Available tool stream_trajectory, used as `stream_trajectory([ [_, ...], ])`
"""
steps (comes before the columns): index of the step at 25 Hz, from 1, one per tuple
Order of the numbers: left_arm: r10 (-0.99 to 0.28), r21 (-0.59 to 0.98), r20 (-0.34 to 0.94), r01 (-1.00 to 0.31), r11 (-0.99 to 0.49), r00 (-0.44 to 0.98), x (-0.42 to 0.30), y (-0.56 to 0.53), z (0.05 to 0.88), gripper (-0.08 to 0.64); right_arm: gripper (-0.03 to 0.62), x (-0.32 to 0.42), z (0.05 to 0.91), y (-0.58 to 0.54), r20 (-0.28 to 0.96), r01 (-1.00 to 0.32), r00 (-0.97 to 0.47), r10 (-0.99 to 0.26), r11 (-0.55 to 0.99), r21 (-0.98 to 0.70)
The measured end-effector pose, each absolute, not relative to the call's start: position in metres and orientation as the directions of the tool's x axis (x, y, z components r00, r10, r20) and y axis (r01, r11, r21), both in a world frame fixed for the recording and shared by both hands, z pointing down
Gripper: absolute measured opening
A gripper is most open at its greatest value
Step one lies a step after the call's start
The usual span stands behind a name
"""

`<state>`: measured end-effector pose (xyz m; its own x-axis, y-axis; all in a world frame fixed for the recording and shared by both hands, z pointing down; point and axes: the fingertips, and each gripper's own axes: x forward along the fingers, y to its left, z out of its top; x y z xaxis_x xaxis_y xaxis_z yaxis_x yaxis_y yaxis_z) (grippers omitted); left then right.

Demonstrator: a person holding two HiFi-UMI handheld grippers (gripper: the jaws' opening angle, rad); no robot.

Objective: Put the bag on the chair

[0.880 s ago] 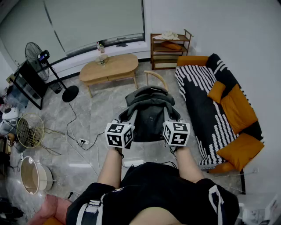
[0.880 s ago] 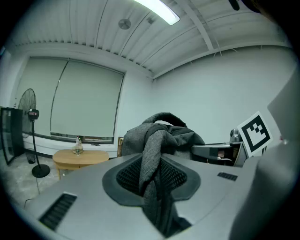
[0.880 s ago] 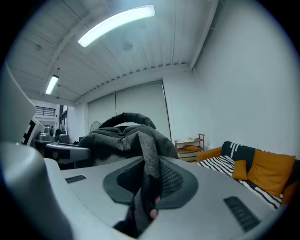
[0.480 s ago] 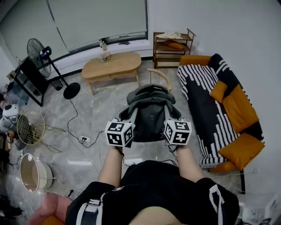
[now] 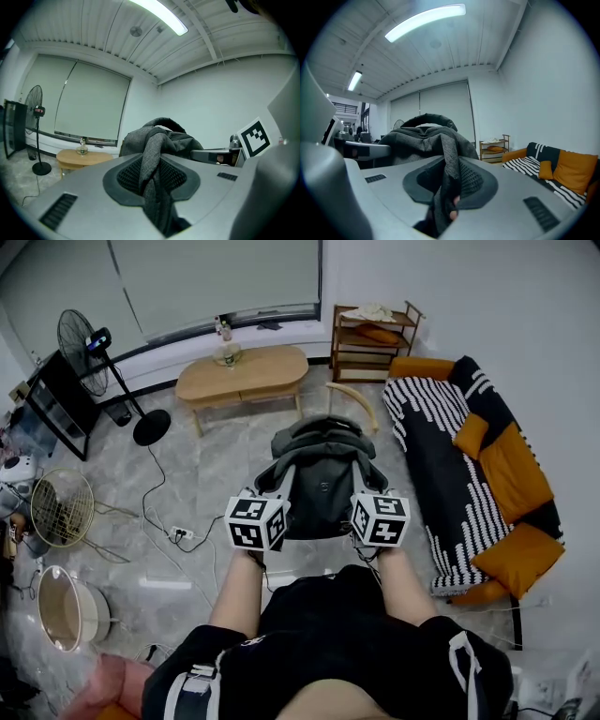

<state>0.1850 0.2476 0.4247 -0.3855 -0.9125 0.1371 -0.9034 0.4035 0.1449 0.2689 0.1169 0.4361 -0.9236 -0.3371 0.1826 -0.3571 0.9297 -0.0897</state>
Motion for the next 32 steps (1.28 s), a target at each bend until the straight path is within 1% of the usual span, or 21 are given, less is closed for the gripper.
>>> stream_trajectory([
  [7, -0.909, 0.175, 0.137, -0.893, 0.414, -0.394, 0.126, 0.257, 0.430, 0.095, 0.083, 0.209, 0.443, 0.125, 0.201, -0.340, -0.927, -0.315, 0.935, -0.099],
  [13, -0.903, 0.170, 0.154, -0.889, 0.425, -0.402, 0.061, 0.217, 0.440, 0.095, 0.083, 0.143, 0.456, 0.084, 0.195, -0.324, -0.935, -0.295, 0.935, -0.143],
  [18, -0.892, 0.136, 0.173, -0.887, 0.442, -0.418, -0.013, 0.149, 0.433, 0.095, 0.083, 0.064, 0.453, 0.015, 0.186, -0.306, -0.944, -0.274, 0.936, -0.174],
  [26, -0.896, 0.110, 0.205, -0.901, 0.420, -0.393, -0.138, 0.013, 0.411, 0.094, 0.083, -0.060, 0.435, -0.120, 0.180, -0.306, -0.945, -0.274, 0.932, -0.193],
  [32, -0.900, 0.110, 0.267, -0.917, 0.382, -0.343, -0.200, -0.087, 0.424, 0.094, 0.084, -0.114, 0.448, -0.216, 0.206, -0.343, -0.931, -0.301, 0.915, -0.213],
])
